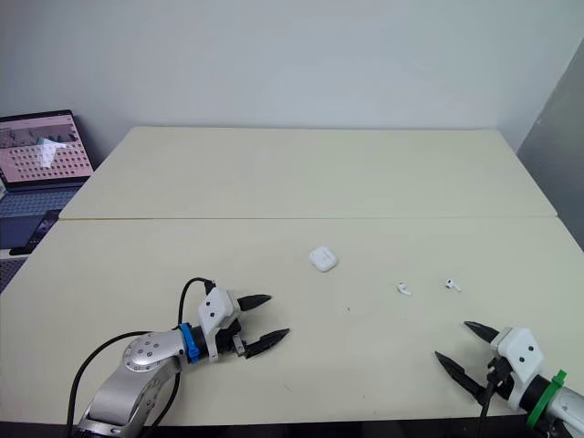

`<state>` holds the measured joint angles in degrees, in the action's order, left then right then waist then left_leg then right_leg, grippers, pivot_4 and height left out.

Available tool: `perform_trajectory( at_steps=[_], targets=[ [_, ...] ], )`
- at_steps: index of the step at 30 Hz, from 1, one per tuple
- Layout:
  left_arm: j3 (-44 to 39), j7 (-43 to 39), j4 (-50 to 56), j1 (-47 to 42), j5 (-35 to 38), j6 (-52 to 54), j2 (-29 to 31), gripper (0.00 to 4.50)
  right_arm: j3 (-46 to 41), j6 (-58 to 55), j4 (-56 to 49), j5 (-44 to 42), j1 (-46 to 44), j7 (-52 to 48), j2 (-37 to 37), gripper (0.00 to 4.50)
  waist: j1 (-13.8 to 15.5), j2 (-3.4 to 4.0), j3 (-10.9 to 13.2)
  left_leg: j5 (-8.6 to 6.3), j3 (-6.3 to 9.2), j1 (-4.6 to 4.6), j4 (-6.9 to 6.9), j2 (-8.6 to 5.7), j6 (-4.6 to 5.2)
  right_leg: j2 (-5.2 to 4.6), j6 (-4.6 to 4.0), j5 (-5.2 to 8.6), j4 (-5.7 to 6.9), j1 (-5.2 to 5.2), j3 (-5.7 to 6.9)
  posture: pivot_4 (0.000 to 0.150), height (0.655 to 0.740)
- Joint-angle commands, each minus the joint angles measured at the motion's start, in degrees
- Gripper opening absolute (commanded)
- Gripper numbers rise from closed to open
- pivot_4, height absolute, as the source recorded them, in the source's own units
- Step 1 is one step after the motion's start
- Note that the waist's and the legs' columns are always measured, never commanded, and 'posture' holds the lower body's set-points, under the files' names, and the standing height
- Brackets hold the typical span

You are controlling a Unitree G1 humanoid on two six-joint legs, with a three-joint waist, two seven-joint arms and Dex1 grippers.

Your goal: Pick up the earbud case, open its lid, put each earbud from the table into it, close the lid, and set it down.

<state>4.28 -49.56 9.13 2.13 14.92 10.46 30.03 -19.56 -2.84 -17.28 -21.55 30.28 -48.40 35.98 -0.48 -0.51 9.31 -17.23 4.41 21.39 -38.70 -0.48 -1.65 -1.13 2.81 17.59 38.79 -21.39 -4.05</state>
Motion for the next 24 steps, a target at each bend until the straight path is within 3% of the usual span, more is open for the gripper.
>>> perform_trajectory(
  at_steps=[1, 14, 24],
  targets=[
    [0.0, 0.0, 0.0, -0.2, 0.3, -1.3, -0.6, 4.5, -1.9, 0.2, -1.8, -0.9, -0.3, 0.2, 0.3, 4.47, 0.0, 0.0, 0.0, 0.0, 0.0, 0.0, 0.0, 0.0, 0.0, 0.0, 0.0, 0.0, 0.0, 0.0, 0.0, 0.15, 0.74],
    [0.3, -0.1, 0.2, -1.6, 3.9, 1.2, -3.4, 4.5, -1.6, 0.2, -4.0, -1.2, 0.7, 0.7, -0.9, 4.47, 0.0, 0.01, 0.0, 0.0, 0.0, 0.0, 0.0, 0.0, 0.0, 0.0, 0.0, 0.0, 0.0, 0.01, 0.0, 0.15, 0.74],
    [5.2, 5.3, -14.1, -16.7, -3.0, -1.9, -12.3, 4.5, 2.2, -1.8, -14.6, -4.9, -0.5, 3.2, -4.8, 4.47, 0.1, -0.04, 0.0, 0.0, 0.0, 0.03, -0.02, -0.05, 0.0, 0.03, 0.01, 0.0, 0.02, -0.01, 0.21, 0.15, 0.74]
  ],
)
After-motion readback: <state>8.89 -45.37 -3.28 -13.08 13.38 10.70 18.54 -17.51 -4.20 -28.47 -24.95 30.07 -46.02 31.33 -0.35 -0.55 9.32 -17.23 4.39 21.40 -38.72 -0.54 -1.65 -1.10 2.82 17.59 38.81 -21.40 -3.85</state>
